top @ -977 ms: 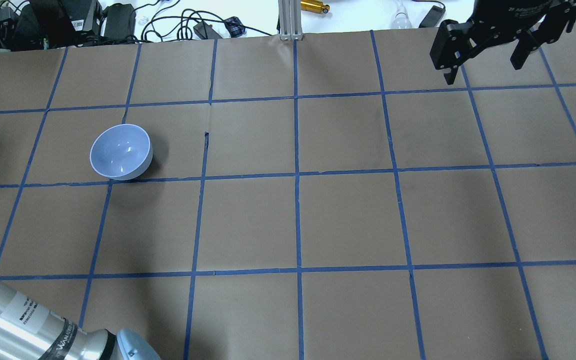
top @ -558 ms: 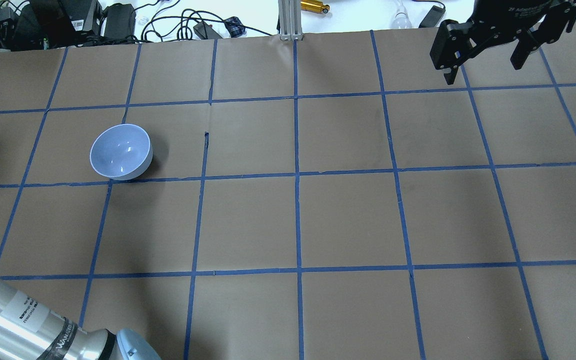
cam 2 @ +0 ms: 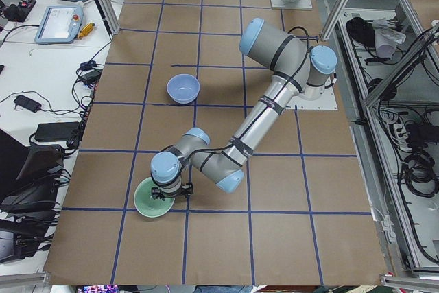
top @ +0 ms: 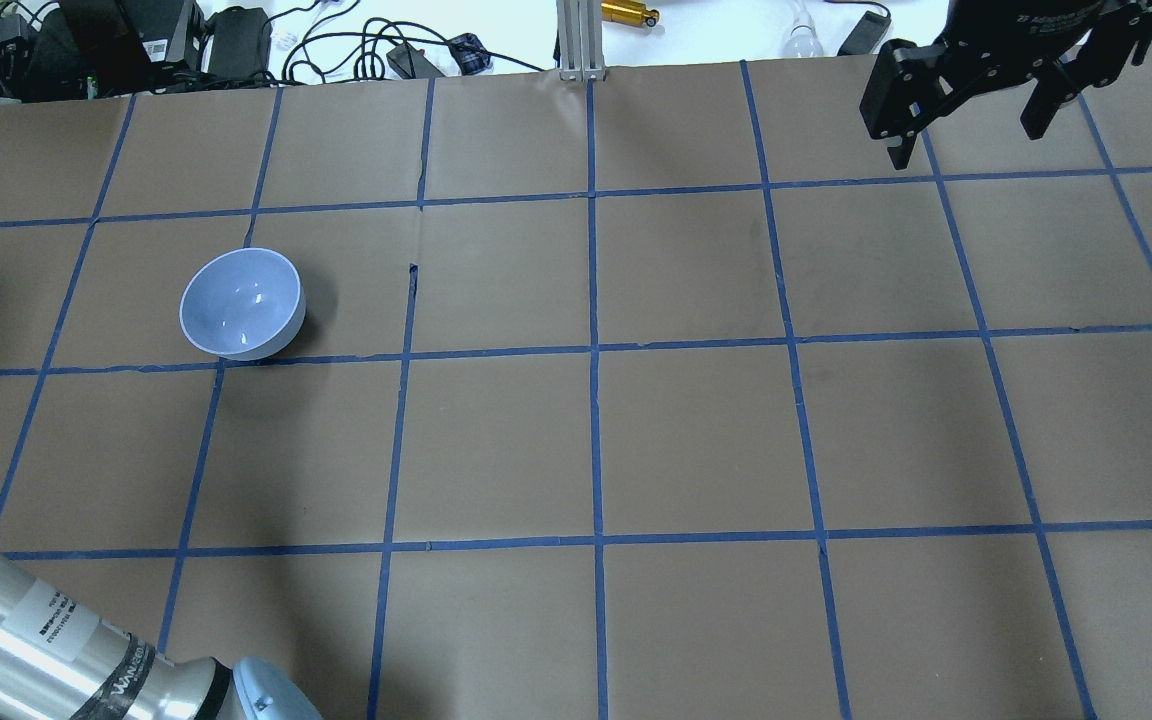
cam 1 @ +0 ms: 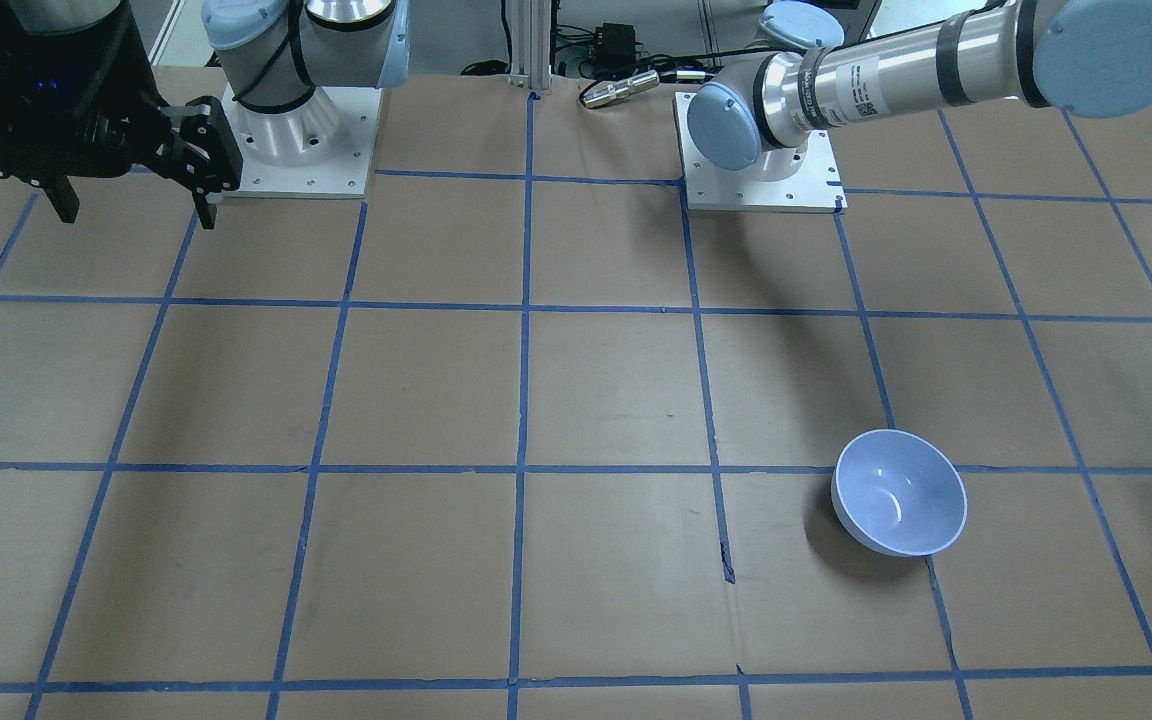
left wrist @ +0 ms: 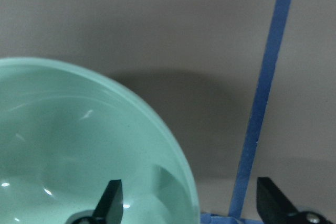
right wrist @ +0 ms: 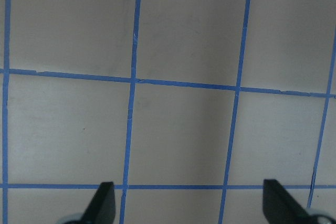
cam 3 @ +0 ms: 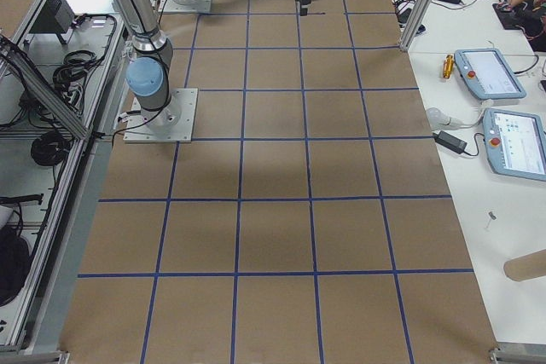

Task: Stack green bowl on blue bowl
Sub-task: 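Lower the left gripper around the rim of the pale green bowl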

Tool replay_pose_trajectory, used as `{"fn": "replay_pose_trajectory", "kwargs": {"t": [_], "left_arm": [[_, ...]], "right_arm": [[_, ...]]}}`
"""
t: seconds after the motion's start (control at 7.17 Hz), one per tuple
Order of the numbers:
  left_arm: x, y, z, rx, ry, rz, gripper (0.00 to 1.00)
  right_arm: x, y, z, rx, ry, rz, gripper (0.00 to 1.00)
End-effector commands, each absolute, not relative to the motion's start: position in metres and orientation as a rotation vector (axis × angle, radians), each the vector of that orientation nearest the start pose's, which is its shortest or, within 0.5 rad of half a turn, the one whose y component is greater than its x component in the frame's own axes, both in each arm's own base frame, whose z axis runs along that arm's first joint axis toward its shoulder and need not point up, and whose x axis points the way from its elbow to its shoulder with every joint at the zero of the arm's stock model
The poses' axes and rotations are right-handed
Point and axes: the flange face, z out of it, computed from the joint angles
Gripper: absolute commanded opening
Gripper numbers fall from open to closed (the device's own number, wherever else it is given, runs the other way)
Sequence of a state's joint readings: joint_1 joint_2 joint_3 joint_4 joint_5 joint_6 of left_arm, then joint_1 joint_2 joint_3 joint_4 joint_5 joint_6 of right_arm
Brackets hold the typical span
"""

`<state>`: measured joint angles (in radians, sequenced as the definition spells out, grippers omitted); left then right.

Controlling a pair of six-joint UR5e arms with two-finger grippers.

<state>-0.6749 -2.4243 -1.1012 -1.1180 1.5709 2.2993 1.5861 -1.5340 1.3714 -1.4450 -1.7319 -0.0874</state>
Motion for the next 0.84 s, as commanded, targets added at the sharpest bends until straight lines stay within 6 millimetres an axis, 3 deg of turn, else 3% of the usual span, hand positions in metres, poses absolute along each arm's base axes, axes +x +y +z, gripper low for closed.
{"fn": "replay_pose_trajectory", "kwargs": {"t": [0.0,0.28,0.42,0.7], "left_arm": [[0.5334,-0.5986,0.2020,1.985,2.343,-0.009,0.67],[0.5331,-0.5982,0.2036,1.987,2.339,-0.006,0.23],[0.5329,-0.5980,0.2059,1.988,2.337,-0.006,0.06],[0.5321,-0.5976,0.2069,1.990,2.335,-0.008,0.00]], "right_arm": [[0.1251,-0.5041,0.5561,-0.165,3.299,-0.051,1.00],[0.1251,-0.5041,0.5561,-0.165,3.299,-0.051,1.00],[0.1251,-0.5041,0.5561,-0.165,3.299,-0.051,1.00],[0.1251,-0.5041,0.5561,-0.165,3.299,-0.051,1.00]]}}
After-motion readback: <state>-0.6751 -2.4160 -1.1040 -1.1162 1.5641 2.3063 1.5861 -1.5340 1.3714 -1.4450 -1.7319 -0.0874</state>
